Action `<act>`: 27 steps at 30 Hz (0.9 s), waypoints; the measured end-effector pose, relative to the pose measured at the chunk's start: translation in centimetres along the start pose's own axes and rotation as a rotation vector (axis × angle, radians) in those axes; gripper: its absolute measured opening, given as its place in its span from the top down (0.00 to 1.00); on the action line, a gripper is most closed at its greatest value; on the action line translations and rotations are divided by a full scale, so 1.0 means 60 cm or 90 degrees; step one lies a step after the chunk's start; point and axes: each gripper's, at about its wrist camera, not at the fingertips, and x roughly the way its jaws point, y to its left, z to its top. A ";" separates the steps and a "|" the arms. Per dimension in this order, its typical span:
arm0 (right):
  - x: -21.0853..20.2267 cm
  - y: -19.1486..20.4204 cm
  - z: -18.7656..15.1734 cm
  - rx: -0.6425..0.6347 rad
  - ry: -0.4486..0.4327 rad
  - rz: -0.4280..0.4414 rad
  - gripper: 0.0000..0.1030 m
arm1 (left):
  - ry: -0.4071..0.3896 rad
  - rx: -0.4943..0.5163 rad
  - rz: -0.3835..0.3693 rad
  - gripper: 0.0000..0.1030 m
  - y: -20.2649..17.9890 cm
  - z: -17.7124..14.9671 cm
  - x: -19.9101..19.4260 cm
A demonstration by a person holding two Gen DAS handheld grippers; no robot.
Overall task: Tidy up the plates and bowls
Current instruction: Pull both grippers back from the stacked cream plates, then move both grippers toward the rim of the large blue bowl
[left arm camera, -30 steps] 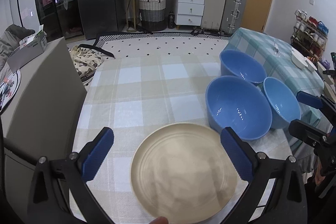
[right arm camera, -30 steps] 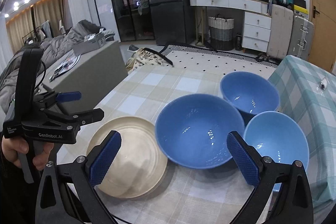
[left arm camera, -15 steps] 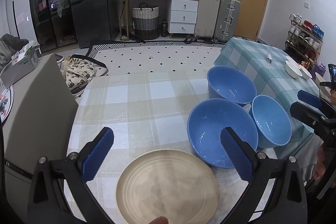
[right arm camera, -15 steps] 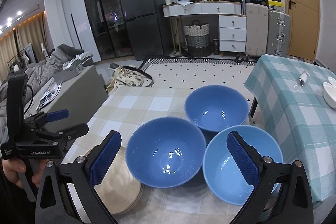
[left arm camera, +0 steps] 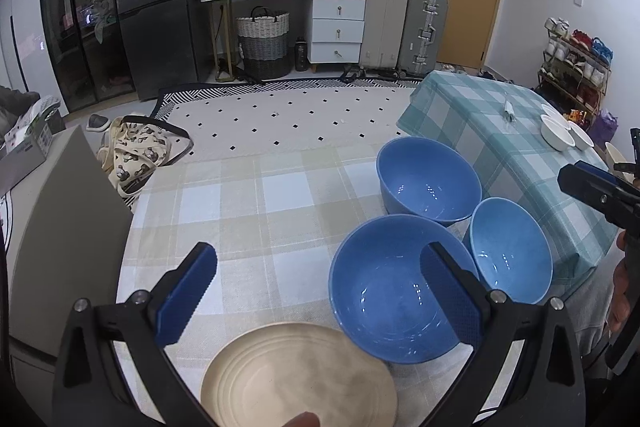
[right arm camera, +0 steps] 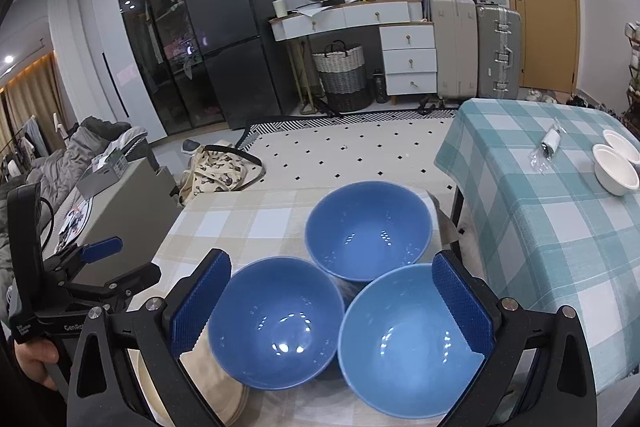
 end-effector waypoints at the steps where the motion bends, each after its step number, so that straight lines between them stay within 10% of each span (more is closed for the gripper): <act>1: 0.000 -0.006 0.004 0.003 -0.002 -0.002 0.01 | -0.001 0.001 0.000 0.00 -0.002 0.004 0.003; 27: 0.095 -0.107 0.030 0.073 0.047 -0.052 0.01 | 0.023 0.016 -0.039 0.00 -0.062 0.085 0.111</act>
